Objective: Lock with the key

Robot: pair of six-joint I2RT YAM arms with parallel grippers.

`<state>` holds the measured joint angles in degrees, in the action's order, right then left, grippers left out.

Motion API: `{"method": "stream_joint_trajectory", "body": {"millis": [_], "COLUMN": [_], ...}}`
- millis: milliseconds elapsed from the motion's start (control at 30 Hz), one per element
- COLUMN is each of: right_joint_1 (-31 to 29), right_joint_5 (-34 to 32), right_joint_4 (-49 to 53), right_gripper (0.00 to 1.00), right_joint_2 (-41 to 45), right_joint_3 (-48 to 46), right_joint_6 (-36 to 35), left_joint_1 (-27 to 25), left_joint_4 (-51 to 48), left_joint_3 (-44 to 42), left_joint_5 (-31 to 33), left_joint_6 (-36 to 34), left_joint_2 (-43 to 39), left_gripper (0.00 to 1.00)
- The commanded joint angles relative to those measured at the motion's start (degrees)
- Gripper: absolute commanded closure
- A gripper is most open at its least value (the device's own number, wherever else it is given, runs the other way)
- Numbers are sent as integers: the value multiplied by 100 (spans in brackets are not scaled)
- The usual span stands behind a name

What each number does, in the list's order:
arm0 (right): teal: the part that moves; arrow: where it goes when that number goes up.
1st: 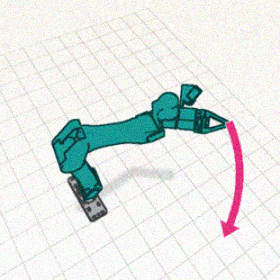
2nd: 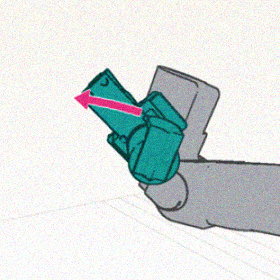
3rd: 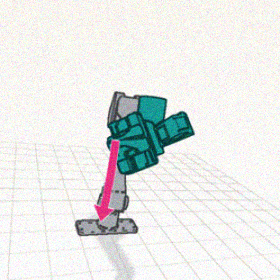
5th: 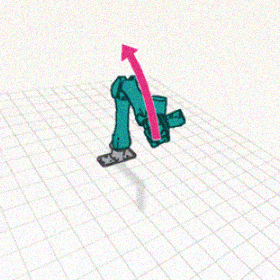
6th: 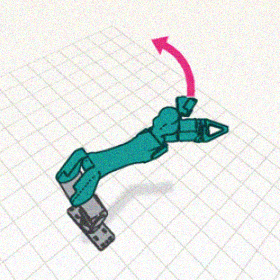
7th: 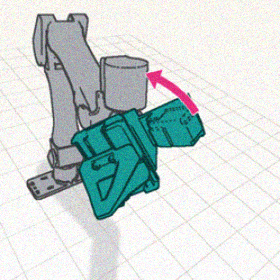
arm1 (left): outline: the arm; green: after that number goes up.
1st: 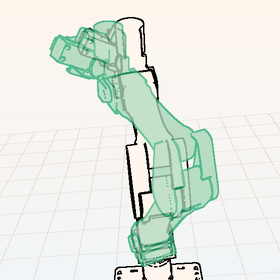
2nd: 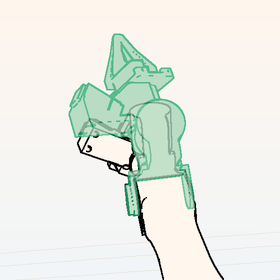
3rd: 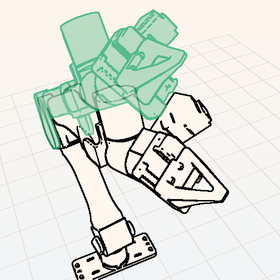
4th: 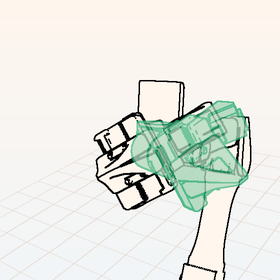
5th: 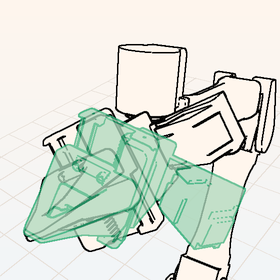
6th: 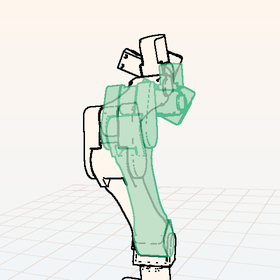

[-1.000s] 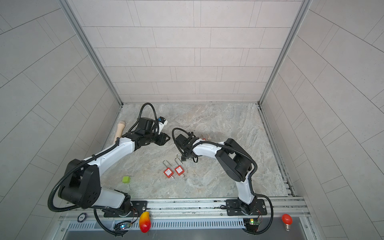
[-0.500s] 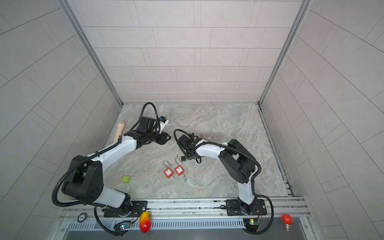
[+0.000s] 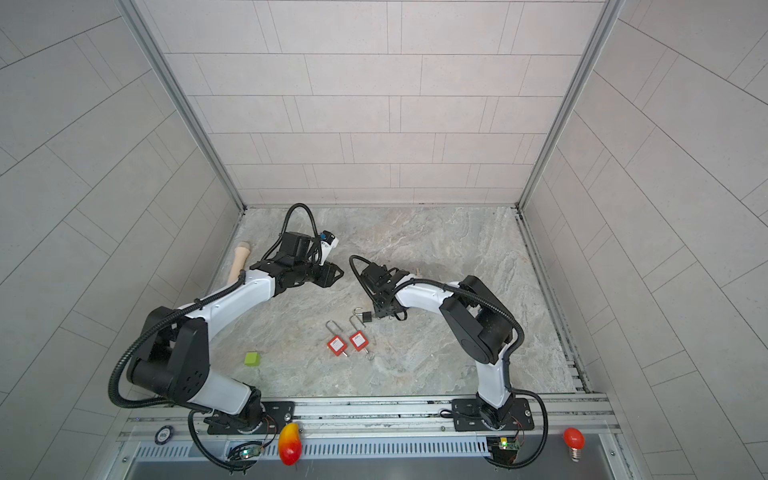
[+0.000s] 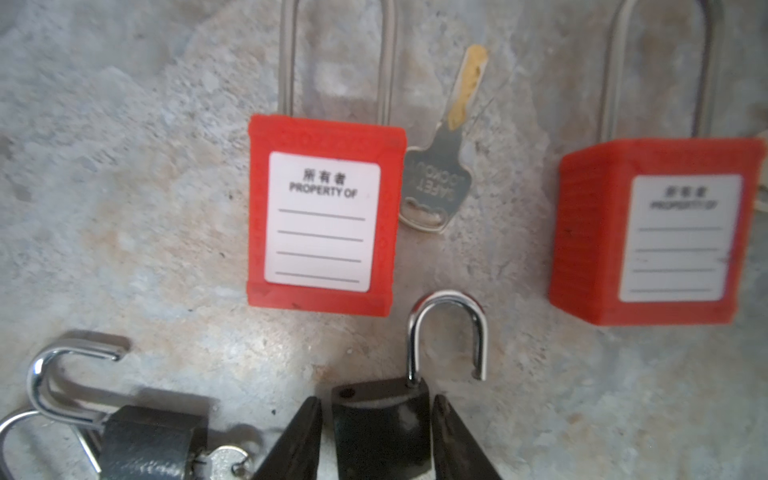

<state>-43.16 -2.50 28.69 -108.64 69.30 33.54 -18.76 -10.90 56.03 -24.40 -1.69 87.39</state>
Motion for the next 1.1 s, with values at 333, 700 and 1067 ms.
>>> {"method": "stream_joint_trajectory", "body": {"millis": [333, 700, 1067], "right_joint_1": [-9, 44, 35], "right_joint_5": [321, 325, 267], "right_joint_4": [398, 599, 777], "right_gripper": [62, 57, 71], "right_joint_2": [-143, -155, 208], "right_joint_3": [-291, -328, -190], "right_joint_6": [-196, -326, -1003], "left_joint_1": [0, -4, -4], "left_joint_4": [173, 233, 270], "left_joint_3": [250, 303, 270], "left_joint_5": [-116, -223, -364], "left_joint_6": [2, -53, -130], "left_joint_2": [156, 200, 190], "left_gripper": [54, 54, 54]}}
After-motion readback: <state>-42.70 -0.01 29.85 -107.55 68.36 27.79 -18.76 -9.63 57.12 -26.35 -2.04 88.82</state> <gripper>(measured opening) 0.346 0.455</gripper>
